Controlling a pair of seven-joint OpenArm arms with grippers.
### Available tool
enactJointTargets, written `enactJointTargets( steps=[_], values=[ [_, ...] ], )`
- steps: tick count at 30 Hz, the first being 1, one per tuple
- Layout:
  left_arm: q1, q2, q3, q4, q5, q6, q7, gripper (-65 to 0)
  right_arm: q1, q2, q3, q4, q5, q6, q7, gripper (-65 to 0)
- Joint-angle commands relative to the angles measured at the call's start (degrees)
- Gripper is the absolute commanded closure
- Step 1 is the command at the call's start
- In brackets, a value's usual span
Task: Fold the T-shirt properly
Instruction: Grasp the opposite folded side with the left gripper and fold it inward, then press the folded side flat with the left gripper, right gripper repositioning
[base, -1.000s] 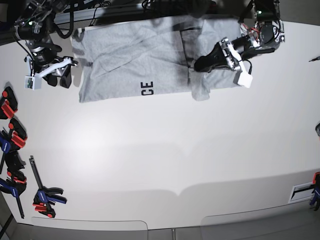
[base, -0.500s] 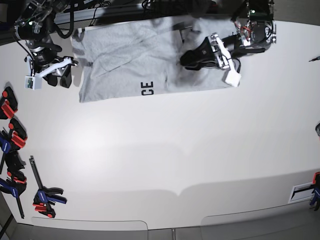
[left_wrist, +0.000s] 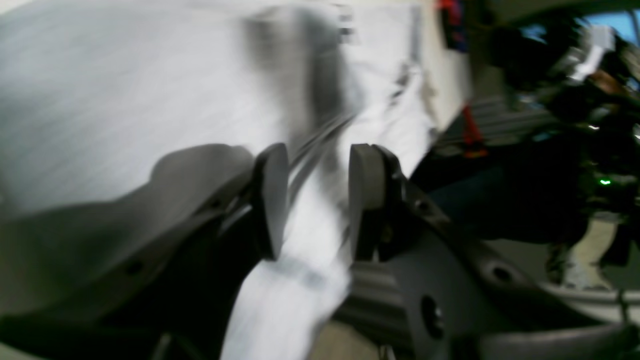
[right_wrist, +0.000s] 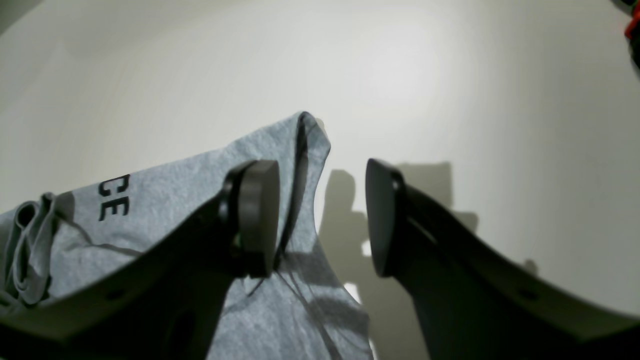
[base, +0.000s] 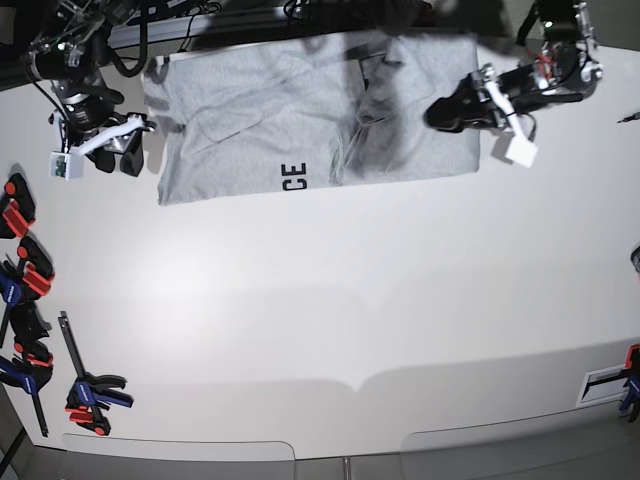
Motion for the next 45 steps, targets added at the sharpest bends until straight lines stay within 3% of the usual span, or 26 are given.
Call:
enactJointTargets(
  steps=[1,3,4,10,23,29,31,37,45],
  values=[
    [0.81,-1.18,-1.01,1.09,-1.53,-0.41,-0.24,-16.2,0.15,0.50,0.20,0.90,0.81,-0.22,1.36,-26.6],
    [2.73,-2.40,-2.51,1.09,-1.44,-0.41,-0.22,-2.1,0.15,0.50,0.20,0.90,0.81,-0.22,1.36,-26.6],
    [3.61,-2.71,-3.06,1.09,-0.81,-0.41,-0.26,0.0,0.15,0.50,0.20,0.90,0.81,-0.22,1.38,-26.6],
    [6.14,-2.60,-3.50,1.09,8.39,-0.41,-5.66,0.0,0.15,0.50,0.20,0.90,0.83,-0.24,1.38,-26.6],
    [6.12,-1.55,-1.73,1.68,9.68,-0.41,-6.47,0.0,0.15,0.50,0.20,0.90,0.83,-0.24,1.46,-26.6],
    [5.79,-1.57,5.33,6.64,22.29,-0.41,-12.66,0.0,0.15,0.50,0.20,0.90,0.83,-0.24,1.51,-26.6],
    [5.31,-1.57,6.62,7.26,24.87,1.11,-13.88,0.0,0.15,0.50,0.20,0.90,0.81,-0.24,1.49,-26.6],
    [5.31,-1.49,12.09,7.87,24.83,1.25,-14.05,0.0,0.15,0.50,0.20,0.90,0.83,-0.24,1.51,-26.6],
    [5.33,1.16,16.00,12.17,22.18,1.25,-14.01,0.0,0.15,0.50,0.20,0.90,0.83,-0.24,1.51,-26.6]
  ],
)
